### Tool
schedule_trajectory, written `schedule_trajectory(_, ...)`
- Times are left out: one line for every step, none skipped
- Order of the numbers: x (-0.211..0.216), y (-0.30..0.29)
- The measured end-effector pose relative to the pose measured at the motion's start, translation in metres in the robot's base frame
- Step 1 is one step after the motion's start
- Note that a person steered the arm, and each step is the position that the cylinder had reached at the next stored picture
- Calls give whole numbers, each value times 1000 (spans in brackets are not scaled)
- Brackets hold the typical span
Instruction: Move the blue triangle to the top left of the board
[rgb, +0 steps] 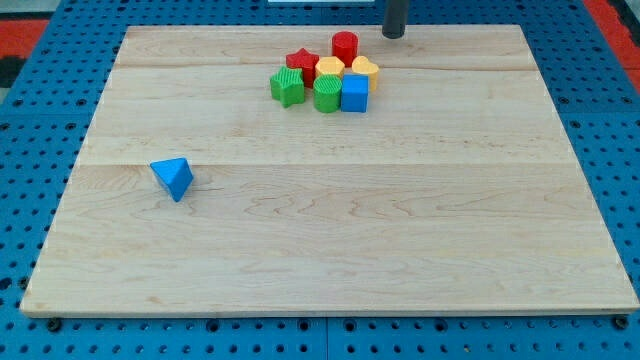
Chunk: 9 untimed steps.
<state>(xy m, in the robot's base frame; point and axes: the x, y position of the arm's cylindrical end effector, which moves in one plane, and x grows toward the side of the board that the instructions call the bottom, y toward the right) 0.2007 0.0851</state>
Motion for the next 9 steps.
schedule_trajectory(39,-53)
schedule_trajectory(71,-31)
schedule_trajectory(91,56)
schedule_trajectory(179,66)
schedule_trajectory(267,3)
schedule_trajectory(282,-103)
schedule_trajectory(288,-191)
schedule_trajectory(290,-233)
schedule_trajectory(270,-280)
